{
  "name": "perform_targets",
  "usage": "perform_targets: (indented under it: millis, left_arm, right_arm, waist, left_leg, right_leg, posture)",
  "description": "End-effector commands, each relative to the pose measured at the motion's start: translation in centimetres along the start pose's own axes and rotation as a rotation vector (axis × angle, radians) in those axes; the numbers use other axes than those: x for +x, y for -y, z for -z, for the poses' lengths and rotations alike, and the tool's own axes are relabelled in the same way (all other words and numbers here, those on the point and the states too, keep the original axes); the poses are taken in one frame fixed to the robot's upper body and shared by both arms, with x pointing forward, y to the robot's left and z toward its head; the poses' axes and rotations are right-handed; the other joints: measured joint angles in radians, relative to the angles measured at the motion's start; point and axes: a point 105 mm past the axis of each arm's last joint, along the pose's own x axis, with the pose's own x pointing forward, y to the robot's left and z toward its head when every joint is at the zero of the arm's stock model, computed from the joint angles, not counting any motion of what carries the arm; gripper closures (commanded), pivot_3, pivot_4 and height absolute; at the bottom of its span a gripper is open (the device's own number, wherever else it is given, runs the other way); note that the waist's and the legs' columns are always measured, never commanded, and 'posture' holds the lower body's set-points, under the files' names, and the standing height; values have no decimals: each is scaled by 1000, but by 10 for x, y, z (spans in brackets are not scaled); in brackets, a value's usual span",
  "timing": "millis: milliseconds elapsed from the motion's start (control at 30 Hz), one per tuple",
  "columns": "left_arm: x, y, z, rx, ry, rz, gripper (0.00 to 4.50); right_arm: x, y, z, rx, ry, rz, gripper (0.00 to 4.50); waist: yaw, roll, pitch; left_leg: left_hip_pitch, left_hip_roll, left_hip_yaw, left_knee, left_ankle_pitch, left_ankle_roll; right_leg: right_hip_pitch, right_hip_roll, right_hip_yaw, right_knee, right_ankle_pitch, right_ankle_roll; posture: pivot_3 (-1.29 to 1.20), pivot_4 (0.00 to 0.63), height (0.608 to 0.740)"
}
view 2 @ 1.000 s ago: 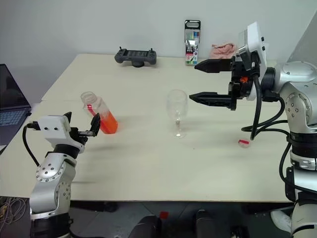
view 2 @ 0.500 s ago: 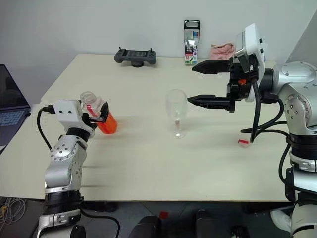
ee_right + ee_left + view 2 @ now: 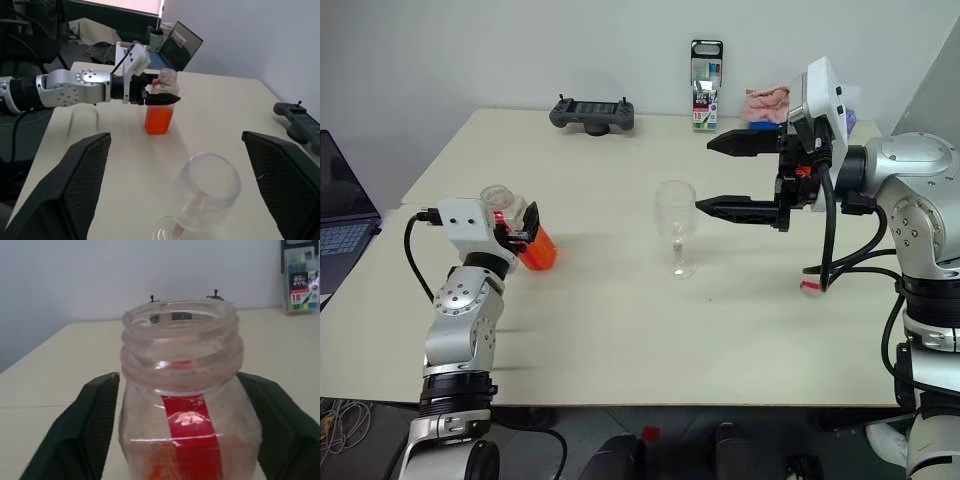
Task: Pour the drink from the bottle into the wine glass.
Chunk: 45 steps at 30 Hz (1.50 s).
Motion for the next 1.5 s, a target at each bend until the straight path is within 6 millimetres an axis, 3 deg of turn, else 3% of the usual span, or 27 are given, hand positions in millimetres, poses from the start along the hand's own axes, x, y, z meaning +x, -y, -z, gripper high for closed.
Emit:
perform_targets:
  millis: [33, 100, 300, 433, 667, 800, 1033, 1367, 1500]
  left_arm:
    - [5, -1, -17, 8, 62, -1, 2097]
    - [6, -2, -17, 10, 62, -4, 2414]
    - [14, 0, -45, 43, 137, 81, 2415]
    - [20, 32, -77, 180, 212, 309, 2415]
    - [25, 90, -106, 438, 350, 606, 2415]
    - [28, 117, -112, 540, 429, 696, 2416]
    - [38, 142, -118, 654, 498, 762, 2417]
    - [43, 161, -127, 852, 609, 777, 2428]
    - [41, 168, -126, 934, 649, 801, 2444]
  right_arm:
    - [-1, -3, -12, -42, 29, 7, 0]
    - [-1, -2, -12, -38, 29, 21, 0]
    - [-9, -12, 19, 51, -40, 72, 0]
    - [-18, -18, 29, 144, 18, 164, 0]
    - [-15, -44, 53, 190, -59, 170, 0]
    - [-12, -46, 60, 180, -82, 188, 0]
    - [-11, -44, 64, 178, -82, 233, 0]
    - [-16, -18, 67, 138, -55, 453, 0]
    - [-19, -23, 72, 153, -74, 440, 0]
  waist:
    - [0, 0, 0]
    - [0, 0, 0]
    - [0, -1, 0]
    - [5, -2, 1]
    - [17, -2, 1]
    - [15, -2, 1]
    - [15, -2, 1]
    - [16, -2, 1]
    - [16, -2, 1]
  left_leg:
    - [0, 0, 0, 0, 0, 0]
    - [0, 0, 0, 0, 0, 0]
    - [0, 0, -1, 1, 0, 0]
    - [-2, -1, -1, 0, 0, 0]
    - [-2, -1, -1, 1, 0, 0]
    - [-2, -1, 2, 1, 0, 0]
    - [-2, -1, 1, 2, 0, 0]
    - [-2, -1, 1, 1, 0, 1]
    - [-2, -1, 0, 1, 0, 1]
  right_leg:
    - [0, 0, 0, 0, 0, 0]
    - [0, 0, 0, 0, 0, 0]
    - [0, 0, -1, 0, 0, 0]
    - [-1, 0, 0, 1, 0, 0]
    - [-1, 0, 0, 0, 1, 2]
    - [-1, 1, 1, 0, 1, 2]
    - [-1, 1, 1, 1, 1, 2]
    - [-1, 1, 1, 1, 2, 3]
    - [-1, 1, 1, 1, 2, 3]
  posture:
    - [0, 150, 740]
    - [0, 150, 740]
    - [0, 150, 740]
    - [0, 150, 740]
    - [0, 150, 740]
    - [0, 150, 740]
    - [0, 150, 740]
    - [0, 150, 740]
    - [0, 150, 740]
